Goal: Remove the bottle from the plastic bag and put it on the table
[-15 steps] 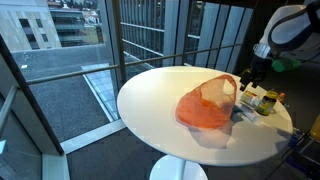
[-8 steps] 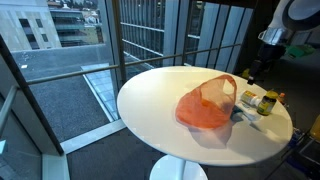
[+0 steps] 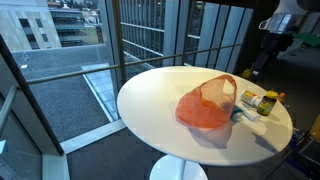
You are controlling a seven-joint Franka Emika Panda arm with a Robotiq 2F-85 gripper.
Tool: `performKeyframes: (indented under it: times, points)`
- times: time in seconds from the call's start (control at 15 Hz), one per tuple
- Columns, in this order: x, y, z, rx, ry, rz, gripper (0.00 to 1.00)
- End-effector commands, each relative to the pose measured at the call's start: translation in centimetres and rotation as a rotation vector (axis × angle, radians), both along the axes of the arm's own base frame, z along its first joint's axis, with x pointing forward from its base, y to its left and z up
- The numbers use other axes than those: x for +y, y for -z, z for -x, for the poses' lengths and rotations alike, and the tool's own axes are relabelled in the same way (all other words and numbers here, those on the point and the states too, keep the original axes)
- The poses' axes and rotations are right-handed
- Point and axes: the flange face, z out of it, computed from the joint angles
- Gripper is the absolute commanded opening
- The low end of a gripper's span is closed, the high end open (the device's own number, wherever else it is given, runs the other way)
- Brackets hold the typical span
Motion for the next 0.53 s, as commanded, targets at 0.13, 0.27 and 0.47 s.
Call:
performKeyframes:
  times: [0.13,0.27,0.47]
  points:
    - [2.1,-3.2,2.3,-0.001,-0.054,-0.022,1.0]
    - [2.0,-2.6,1.4,-0.002,-0.045,-0.006,1.0]
    - [2.1,-2.7,1.5,-0.002,-0.046,-0.006,1.0]
